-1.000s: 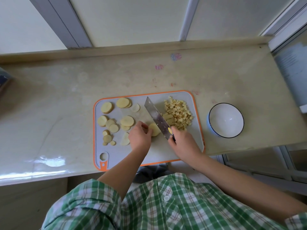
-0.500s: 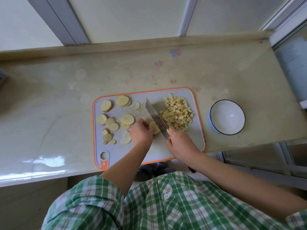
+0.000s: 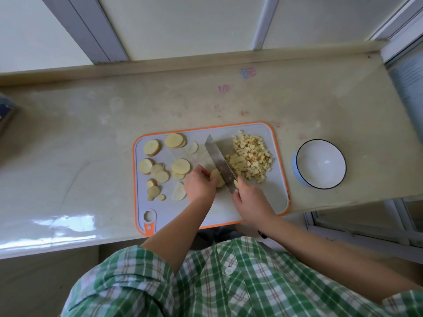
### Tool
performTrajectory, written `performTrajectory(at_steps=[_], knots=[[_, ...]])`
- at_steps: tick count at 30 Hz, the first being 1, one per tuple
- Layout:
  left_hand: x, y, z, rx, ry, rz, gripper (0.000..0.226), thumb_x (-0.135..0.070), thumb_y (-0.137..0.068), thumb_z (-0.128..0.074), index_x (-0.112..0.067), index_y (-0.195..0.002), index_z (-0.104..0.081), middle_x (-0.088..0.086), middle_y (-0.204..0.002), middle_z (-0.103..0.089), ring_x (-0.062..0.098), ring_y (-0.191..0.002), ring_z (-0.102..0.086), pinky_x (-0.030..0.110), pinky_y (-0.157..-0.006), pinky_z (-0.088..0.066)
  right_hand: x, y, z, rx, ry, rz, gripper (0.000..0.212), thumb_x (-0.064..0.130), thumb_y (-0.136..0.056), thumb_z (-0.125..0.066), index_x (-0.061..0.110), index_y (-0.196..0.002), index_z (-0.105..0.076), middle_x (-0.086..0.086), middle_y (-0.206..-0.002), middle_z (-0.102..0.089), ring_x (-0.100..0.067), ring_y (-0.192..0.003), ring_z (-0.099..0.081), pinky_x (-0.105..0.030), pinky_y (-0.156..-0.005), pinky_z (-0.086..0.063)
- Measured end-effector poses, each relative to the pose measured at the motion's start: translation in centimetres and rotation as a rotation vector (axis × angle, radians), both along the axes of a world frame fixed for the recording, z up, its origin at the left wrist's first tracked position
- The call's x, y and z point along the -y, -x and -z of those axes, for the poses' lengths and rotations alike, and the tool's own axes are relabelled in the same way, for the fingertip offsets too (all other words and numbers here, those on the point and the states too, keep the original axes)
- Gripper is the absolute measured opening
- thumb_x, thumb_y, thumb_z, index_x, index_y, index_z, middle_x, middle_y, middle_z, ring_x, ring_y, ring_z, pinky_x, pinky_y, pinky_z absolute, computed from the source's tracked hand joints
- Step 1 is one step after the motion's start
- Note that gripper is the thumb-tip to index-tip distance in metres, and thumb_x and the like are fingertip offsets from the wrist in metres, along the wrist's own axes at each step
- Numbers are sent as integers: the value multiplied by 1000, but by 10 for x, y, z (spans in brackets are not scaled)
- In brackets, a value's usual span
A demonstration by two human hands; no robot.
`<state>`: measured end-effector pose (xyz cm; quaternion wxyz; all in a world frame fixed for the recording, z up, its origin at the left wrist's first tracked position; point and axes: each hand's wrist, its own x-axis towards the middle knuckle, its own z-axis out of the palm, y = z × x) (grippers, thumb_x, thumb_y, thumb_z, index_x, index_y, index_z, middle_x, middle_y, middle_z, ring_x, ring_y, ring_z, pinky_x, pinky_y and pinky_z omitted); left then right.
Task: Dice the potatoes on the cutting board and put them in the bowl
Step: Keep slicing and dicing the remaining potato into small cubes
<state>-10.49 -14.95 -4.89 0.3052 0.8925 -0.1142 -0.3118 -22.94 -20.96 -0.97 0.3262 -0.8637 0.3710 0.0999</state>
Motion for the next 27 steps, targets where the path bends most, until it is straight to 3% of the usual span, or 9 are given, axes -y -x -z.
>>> performTrajectory(at_steps=[5,13,17,22,27], knots=[[-4,0,3,-16,20,-26,18,-32,-82,-68,-24,-76,-53,-3,-75,-67,22,-70,-68,42,-71,-56,10,5,-8,31,32,-40,10,11,-94,-42,13,-87,-35,0,-59,-38,-18,-53,-38,-29,-45,-22],[-2,0,2,0,14,-39,16,-27,-85,-68,-22,-78,-55,-2,-74,-67,21,-68,-67,40,-71,-56,5,1,-14,-6,25,-83,12,10,-93,-42,14,-88,-32,0,-58,-35,-12,-50,-32,-27,-44,-19],[-1,1,3,-9,34,-46,18,-26,-85,-68,-22,-75,-54,-1,-72,-66,22,-66,-68,42,-70,-56,0,-2,-12,-49,0,-64,9,12,-95,-41,13,-92,-34,-1,-63,-37,-21,-57,-38,-34,-50,-24],[1,-1,2,-8,12,-40,18,-26,-86,-67,-21,-75,-53,2,-72,-66,23,-68,-67,42,-72,-55,-8,-9,-3,-52,-3,-44,6,14,-95,-42,11,-98,-38,1,-65,-39,-25,-66,-45,-32,-56,-30],[1,0,-2,2,7,-36,18,-25,-86,-67,-21,-75,-53,1,-72,-65,23,-67,-66,41,-72,-55,-10,-9,4,-36,18,-22,17,14,-95,-43,7,-110,-42,-8,-71,-51,-31,-67,-53,-35,-55,-32]])
